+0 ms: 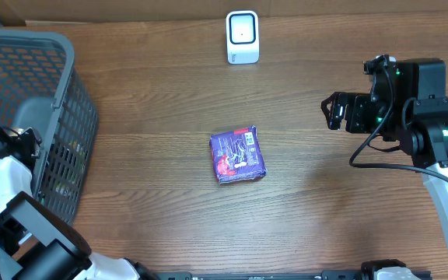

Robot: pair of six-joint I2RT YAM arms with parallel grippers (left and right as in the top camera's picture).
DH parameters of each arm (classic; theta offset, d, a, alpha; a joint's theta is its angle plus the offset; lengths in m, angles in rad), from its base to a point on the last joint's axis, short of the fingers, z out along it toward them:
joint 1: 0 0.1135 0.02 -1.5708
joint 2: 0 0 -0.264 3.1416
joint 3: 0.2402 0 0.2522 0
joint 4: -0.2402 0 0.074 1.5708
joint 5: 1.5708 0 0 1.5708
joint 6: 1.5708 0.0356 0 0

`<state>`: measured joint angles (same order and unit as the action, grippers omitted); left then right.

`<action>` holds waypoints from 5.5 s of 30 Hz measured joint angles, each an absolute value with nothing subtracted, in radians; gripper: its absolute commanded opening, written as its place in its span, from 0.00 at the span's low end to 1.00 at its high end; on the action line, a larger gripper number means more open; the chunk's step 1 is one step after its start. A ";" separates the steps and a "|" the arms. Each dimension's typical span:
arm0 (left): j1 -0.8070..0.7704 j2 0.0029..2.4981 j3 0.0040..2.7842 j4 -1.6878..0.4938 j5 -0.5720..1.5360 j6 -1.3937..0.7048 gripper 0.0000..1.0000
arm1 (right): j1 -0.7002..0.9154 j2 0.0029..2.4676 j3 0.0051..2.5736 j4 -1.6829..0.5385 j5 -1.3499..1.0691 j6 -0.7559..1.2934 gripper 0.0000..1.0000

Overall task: Scan the item barcode
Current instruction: 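Reach the left gripper into the basket and grasp the yellow-green pouch, then place the yellow-green pouch on the table left of the purple package, then reach the left gripper into the basket and grasp the white tube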

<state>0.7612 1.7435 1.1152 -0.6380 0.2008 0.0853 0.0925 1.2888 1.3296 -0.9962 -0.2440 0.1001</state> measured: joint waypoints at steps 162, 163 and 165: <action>0.530 1.682 2.317 -1.638 -0.110 -0.159 0.36 | 0.093 1.290 1.330 -1.023 -0.244 0.104 1.00; 0.569 1.684 2.313 -1.638 -0.115 -0.162 0.38 | 0.092 1.290 1.330 -1.023 -0.244 0.104 1.00; 0.641 1.684 2.291 -1.620 -0.123 -0.168 0.39 | 0.092 1.290 1.330 -1.022 -0.244 0.104 1.00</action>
<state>0.6411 1.6836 2.2910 -1.6203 -0.1230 -0.1677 0.0921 1.2896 1.3300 -1.0222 -0.2436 0.1043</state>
